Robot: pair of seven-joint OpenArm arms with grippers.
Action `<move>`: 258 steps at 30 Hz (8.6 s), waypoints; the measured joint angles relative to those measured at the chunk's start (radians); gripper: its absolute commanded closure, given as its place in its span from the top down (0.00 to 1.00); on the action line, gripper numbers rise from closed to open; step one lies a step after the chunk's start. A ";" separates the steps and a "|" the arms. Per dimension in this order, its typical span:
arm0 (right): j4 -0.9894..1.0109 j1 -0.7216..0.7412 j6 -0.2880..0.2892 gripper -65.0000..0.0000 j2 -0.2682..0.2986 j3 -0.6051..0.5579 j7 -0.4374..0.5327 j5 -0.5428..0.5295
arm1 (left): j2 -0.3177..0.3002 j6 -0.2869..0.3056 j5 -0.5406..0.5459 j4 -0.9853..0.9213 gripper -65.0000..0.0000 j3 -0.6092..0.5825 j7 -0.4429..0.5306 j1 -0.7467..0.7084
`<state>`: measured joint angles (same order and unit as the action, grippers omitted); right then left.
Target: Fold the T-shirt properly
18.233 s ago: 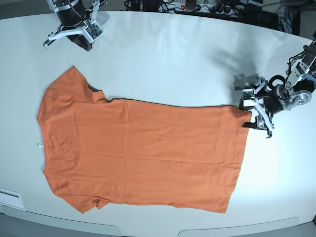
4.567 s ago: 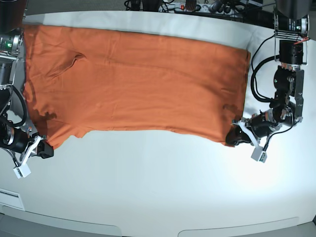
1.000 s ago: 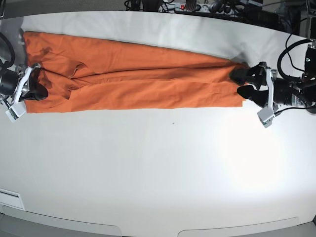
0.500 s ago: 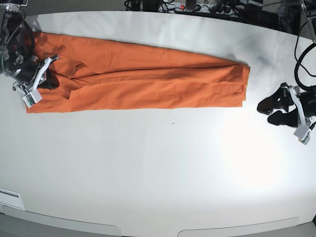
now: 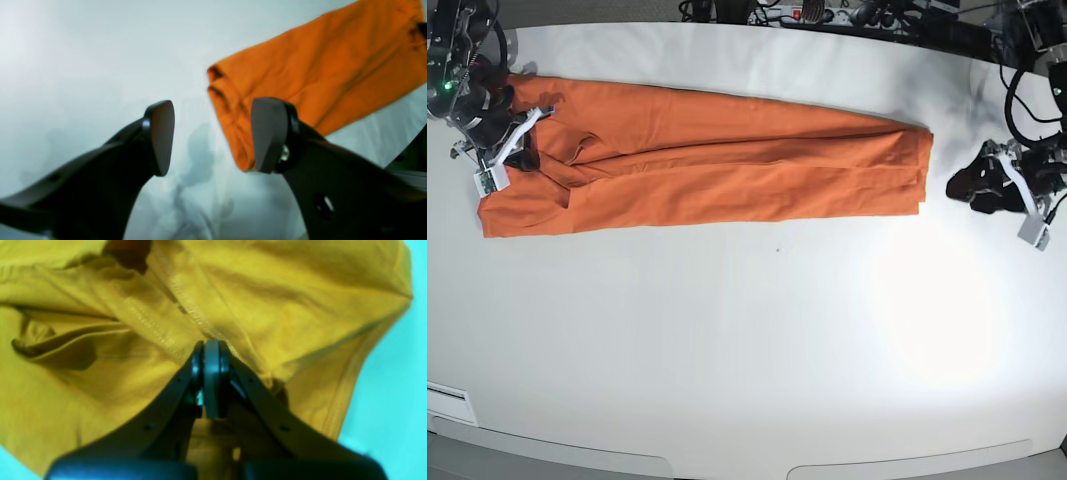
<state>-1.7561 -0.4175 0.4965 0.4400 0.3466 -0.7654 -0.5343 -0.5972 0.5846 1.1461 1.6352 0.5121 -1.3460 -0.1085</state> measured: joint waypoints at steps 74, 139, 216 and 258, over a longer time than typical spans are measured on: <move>0.000 0.016 -0.121 0.00 -0.025 0.004 0.034 0.150 | 0.492 0.060 0.139 -0.002 0.00 -0.151 -0.004 0.047; -0.012 0.106 -0.051 0.40 -0.020 0.002 -0.036 0.122 | 0.750 -0.068 -0.745 -0.201 0.00 -0.651 0.595 0.073; 0.481 0.165 0.203 0.00 0.061 0.178 -0.386 -0.798 | 0.555 0.005 -0.569 0.011 0.00 -0.655 0.423 0.058; -0.326 0.152 0.196 0.00 -0.210 0.039 -0.520 -0.839 | 0.555 0.053 -0.563 0.145 0.00 -0.655 0.403 0.056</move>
<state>-2.0823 -0.2657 0.6930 0.2298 0.3855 -1.2854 -1.3731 -0.0422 0.6376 0.5831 1.7805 -0.1429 -0.9432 -0.0521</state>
